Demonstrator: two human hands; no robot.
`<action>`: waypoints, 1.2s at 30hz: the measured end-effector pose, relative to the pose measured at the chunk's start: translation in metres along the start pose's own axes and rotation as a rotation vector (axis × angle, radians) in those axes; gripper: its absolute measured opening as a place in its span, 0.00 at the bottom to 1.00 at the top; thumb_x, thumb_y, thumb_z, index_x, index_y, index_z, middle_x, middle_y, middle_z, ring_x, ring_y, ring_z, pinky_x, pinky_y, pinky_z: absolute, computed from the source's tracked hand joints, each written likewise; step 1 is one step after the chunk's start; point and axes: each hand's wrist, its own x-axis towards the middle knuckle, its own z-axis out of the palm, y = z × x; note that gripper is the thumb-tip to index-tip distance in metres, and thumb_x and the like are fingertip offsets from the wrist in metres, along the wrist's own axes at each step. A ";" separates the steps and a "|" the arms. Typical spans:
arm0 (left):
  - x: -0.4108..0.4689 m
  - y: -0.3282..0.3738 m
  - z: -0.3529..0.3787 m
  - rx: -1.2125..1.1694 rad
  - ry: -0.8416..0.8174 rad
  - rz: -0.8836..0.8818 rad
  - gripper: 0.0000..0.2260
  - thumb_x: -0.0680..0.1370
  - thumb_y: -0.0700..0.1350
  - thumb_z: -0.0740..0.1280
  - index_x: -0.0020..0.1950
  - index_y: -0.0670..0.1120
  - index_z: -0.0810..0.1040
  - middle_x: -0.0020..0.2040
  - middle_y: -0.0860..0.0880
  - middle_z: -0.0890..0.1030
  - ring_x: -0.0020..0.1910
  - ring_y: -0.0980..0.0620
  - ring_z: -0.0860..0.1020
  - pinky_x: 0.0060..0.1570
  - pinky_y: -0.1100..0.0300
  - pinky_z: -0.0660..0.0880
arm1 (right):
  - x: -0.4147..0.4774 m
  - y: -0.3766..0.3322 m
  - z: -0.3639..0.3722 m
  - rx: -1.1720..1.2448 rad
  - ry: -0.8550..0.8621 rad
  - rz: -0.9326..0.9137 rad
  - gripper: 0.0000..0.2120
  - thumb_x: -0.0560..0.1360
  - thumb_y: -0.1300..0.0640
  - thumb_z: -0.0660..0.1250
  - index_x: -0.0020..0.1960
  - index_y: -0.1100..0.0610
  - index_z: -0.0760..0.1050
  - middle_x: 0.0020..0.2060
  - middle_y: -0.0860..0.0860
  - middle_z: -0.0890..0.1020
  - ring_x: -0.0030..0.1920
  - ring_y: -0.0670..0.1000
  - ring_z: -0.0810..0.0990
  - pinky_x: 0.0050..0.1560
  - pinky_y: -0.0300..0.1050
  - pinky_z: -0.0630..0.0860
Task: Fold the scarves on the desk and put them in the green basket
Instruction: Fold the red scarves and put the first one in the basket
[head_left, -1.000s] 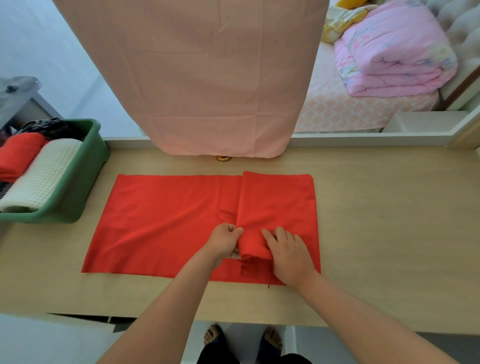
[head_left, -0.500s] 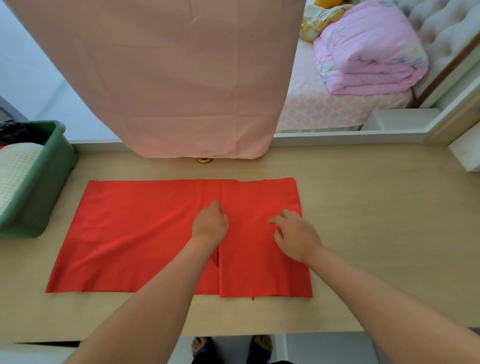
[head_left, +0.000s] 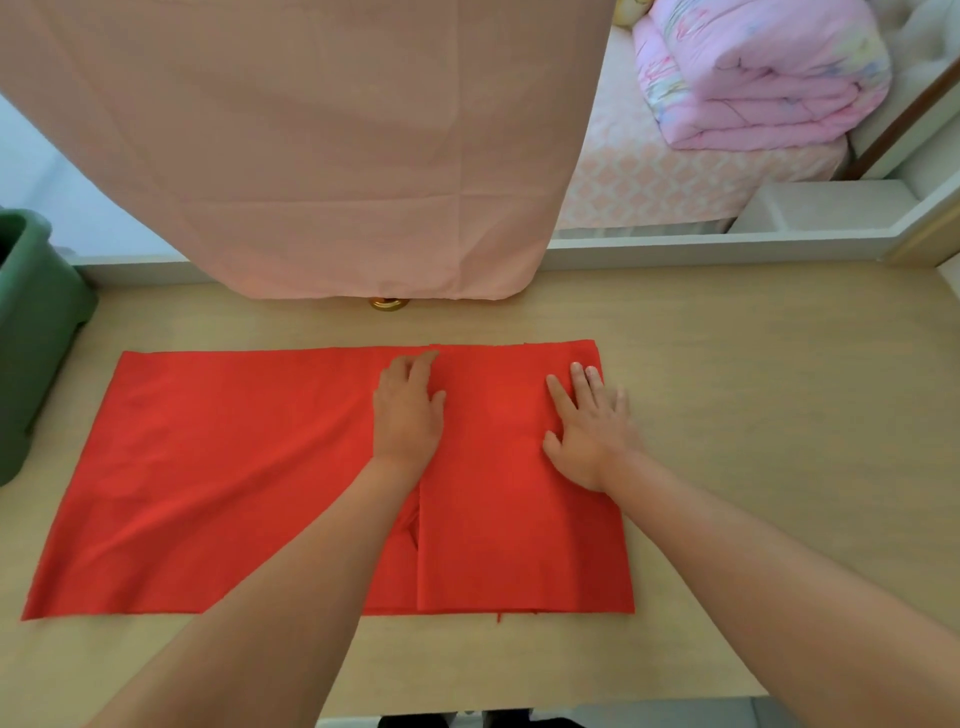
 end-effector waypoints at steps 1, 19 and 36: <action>-0.006 0.003 0.001 0.052 0.029 0.086 0.21 0.74 0.40 0.69 0.67 0.47 0.74 0.61 0.44 0.75 0.59 0.42 0.72 0.58 0.45 0.71 | -0.003 -0.007 0.001 0.025 0.056 0.018 0.35 0.79 0.43 0.49 0.81 0.52 0.40 0.79 0.58 0.41 0.79 0.57 0.38 0.77 0.62 0.43; -0.074 -0.023 -0.048 0.159 -0.216 0.114 0.27 0.77 0.56 0.50 0.74 0.49 0.68 0.72 0.49 0.70 0.71 0.47 0.67 0.67 0.50 0.67 | -0.046 -0.066 -0.001 0.064 0.184 -0.093 0.32 0.75 0.41 0.48 0.77 0.50 0.63 0.79 0.57 0.55 0.79 0.59 0.52 0.75 0.65 0.52; -0.096 -0.273 -0.211 0.206 -0.108 -0.561 0.27 0.81 0.49 0.62 0.76 0.40 0.59 0.74 0.41 0.64 0.73 0.41 0.62 0.69 0.49 0.64 | -0.049 -0.400 -0.004 0.112 -0.077 -0.453 0.29 0.81 0.49 0.57 0.79 0.41 0.52 0.80 0.53 0.46 0.80 0.55 0.47 0.76 0.60 0.52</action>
